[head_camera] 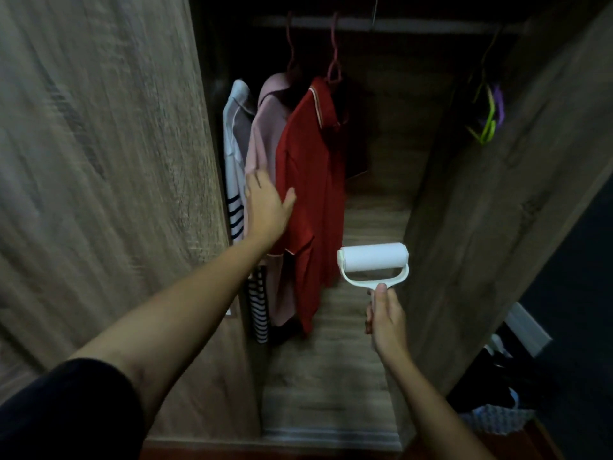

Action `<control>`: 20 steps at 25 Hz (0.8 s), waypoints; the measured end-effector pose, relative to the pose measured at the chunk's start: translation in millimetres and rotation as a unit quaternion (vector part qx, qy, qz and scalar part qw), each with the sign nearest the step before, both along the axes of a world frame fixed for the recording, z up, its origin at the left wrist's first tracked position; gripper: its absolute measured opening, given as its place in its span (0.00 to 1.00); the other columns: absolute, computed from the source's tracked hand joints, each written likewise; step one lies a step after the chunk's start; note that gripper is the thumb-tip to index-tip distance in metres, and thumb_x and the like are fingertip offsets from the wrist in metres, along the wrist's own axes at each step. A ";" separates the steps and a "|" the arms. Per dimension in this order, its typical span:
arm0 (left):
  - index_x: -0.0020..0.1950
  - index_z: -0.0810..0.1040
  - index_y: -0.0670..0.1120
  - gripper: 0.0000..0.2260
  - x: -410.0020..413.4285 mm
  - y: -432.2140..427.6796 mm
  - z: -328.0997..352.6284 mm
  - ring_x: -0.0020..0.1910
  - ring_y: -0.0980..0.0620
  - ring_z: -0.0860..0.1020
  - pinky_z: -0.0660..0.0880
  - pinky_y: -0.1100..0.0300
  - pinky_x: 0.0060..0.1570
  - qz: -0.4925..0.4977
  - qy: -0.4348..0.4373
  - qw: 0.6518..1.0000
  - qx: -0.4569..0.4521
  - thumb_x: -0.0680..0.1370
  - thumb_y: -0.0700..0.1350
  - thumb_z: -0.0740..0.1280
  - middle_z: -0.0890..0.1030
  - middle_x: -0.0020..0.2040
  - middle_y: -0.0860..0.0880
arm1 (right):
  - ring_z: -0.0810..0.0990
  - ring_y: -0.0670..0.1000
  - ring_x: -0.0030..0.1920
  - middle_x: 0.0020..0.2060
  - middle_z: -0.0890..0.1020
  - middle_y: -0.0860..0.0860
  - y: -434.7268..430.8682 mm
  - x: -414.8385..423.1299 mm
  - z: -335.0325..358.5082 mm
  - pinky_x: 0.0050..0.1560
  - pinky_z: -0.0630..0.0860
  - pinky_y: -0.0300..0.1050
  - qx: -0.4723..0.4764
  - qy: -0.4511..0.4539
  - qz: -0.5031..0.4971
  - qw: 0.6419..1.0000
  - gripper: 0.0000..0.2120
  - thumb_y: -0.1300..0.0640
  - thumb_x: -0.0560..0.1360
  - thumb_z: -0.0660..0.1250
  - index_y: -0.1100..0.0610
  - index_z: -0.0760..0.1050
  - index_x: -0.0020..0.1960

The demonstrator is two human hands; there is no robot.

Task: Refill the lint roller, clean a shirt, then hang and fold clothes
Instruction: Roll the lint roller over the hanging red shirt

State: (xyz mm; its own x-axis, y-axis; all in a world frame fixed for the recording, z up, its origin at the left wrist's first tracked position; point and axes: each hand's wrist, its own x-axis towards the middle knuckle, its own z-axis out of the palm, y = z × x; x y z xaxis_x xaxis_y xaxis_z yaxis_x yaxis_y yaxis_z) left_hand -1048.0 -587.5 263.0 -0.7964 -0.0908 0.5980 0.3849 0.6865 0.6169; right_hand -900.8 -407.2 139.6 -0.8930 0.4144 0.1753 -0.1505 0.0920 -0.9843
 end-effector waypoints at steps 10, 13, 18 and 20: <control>0.50 0.78 0.37 0.09 27.2 -3.9 39.0 0.44 0.40 0.78 0.66 0.54 0.44 0.009 0.051 0.997 0.060 0.78 0.41 0.62 0.81 0.45 0.36 | 0.67 0.44 0.23 0.26 0.70 0.47 -1.0 -25.4 -1.3 0.23 0.65 0.41 0.003 0.037 0.003 0.999 0.11 0.40 0.70 0.59 0.47 0.64 0.42; 0.50 0.79 0.36 0.10 35.8 -36.2 67.9 0.45 0.38 0.77 0.64 0.54 0.44 0.088 0.166 0.982 0.010 0.78 0.42 0.63 0.79 0.45 0.34 | 0.68 0.43 0.22 0.31 0.71 0.50 -7.5 -32.8 2.8 0.23 0.67 0.39 0.029 0.049 0.013 0.998 0.08 0.50 0.75 0.61 0.52 0.64 0.46; 0.45 0.80 0.43 0.08 22.2 -80.7 102.7 0.32 0.65 0.73 0.67 0.69 0.38 0.038 0.191 0.980 0.034 0.76 0.47 0.67 0.77 0.35 0.52 | 0.74 0.42 0.28 0.30 0.74 0.46 -15.0 -61.8 4.1 0.33 0.72 0.40 0.067 0.031 0.035 0.997 0.07 0.51 0.80 0.56 0.49 0.70 0.45; 0.41 0.75 0.49 0.06 17.4 -92.1 103.6 0.30 0.70 0.71 0.65 0.74 0.34 0.040 0.179 0.982 0.049 0.75 0.48 0.69 0.72 0.32 0.58 | 0.77 0.43 0.35 0.36 0.78 0.46 -22.6 -71.3 -10.2 0.37 0.73 0.40 0.131 -0.016 0.081 0.988 0.11 0.47 0.80 0.52 0.47 0.72 0.49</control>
